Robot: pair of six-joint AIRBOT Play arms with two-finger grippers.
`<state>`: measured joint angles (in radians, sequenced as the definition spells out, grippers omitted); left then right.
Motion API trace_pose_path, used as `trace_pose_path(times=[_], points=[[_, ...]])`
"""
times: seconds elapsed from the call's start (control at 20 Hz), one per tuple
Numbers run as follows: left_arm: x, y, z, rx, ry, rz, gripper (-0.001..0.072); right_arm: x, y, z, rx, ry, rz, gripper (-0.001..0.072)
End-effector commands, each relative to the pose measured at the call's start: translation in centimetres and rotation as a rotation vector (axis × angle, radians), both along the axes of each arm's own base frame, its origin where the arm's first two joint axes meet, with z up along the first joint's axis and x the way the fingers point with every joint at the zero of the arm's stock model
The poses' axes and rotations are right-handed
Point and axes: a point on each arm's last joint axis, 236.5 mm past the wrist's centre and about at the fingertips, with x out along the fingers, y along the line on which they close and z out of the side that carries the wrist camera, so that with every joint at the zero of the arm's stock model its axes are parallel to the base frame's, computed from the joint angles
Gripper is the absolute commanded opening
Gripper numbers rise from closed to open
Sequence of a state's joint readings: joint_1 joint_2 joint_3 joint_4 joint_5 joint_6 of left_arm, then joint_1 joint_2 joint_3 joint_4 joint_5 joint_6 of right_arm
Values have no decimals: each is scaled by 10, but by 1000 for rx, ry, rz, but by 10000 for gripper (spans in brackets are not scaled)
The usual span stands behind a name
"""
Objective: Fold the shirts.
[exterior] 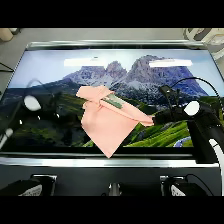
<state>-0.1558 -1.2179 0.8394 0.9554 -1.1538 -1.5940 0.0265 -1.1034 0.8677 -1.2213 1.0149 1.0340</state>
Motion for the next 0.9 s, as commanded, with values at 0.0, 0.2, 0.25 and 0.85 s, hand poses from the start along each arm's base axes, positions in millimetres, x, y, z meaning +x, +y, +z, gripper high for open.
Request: trace_pose_path(times=[0.0, 0.2, 0.25, 0.85], points=[[-31, -38, -36, -116, 42, 168, 662, -2, 0, -1, -4, 5, 13, 21], [-27, -79, -57, -123, 49, 225, 661, -2, 0, -1, -4, 5, 13, 21], [-26, -84, -63, -117, 58, 239, 659, -2, 0, -1, -4, 5, 13, 21], [80, -106, 167, -231, -813, -181, 27, 69, -17, 147, -74, -439, -25, 20]])
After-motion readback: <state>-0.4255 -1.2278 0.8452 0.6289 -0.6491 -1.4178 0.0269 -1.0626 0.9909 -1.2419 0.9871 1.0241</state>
